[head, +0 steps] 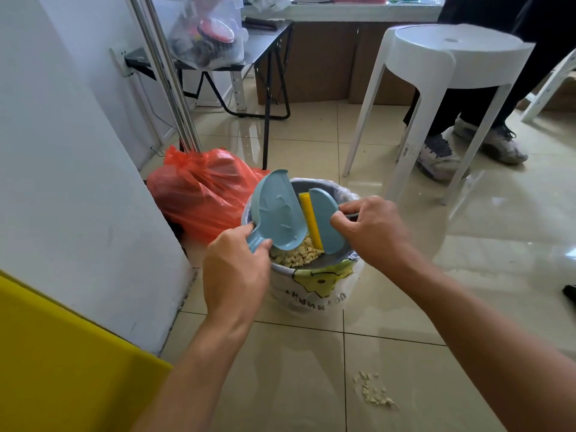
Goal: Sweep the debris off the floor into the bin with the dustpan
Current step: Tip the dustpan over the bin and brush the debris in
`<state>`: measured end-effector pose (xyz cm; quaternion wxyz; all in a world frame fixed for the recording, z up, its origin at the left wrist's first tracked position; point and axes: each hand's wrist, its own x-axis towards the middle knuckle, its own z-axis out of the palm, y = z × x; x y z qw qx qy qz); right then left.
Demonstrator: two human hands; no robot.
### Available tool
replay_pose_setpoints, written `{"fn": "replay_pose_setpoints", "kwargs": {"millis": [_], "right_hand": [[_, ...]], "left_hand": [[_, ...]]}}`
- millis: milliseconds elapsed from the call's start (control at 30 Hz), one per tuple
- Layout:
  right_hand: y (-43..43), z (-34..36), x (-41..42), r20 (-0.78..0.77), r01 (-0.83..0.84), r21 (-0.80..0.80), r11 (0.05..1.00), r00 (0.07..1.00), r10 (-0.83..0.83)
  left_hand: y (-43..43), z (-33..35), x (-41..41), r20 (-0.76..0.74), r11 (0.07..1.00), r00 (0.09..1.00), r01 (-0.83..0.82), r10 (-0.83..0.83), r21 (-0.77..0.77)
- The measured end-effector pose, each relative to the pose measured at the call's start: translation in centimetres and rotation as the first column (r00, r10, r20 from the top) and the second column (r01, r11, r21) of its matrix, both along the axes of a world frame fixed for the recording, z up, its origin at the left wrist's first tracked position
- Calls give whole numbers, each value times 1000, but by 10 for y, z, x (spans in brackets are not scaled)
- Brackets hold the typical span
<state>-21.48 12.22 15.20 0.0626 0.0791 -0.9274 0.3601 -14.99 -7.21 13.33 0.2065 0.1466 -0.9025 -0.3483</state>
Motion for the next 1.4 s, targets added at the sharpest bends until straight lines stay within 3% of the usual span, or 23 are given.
{"fn": "replay_pose_setpoints", "kwargs": {"millis": [100,200,333,433,567,833,1000,1100,1233,1300,1400], "right_hand": [[8,-3,8,-58,31,-6,1000,998,-31],[13,-1,18,-99,28,-211,977,994,-50],[9,-8,23,-11,-11,-376,926,1000,7],[3,-17,25,124,60,-454,889,992,-4],[-3,-27,24,152,148,-442,885,984,-88],[9,-11,10,8,196,-250,948,980,-200],[26,9,30,-96,181,-459,870,963,-251],[44,10,51,19,190,-616,764,974,-226],[96,0,100,154,270,-766,584,958,-242],[121,-27,123,280,393,-767,508,916,-286],[132,-92,150,553,645,-619,447,763,-335]], "left_hand": [[2,4,1,-39,999,999,-9,11,42],[2,5,3,-54,999,998,-18,20,43],[9,11,10,-77,990,997,15,-26,-139],[17,14,14,-50,965,997,39,-54,-261],[26,15,16,-31,964,996,78,-88,-253],[8,25,24,8,979,999,50,-50,-196],[3,42,46,-13,965,998,53,-58,-258],[-2,51,60,-6,974,998,61,-64,-219],[0,41,95,-3,999,1000,11,-11,-52],[7,30,118,16,1000,1000,2,-3,30],[22,13,154,63,992,997,40,-47,116]]}}
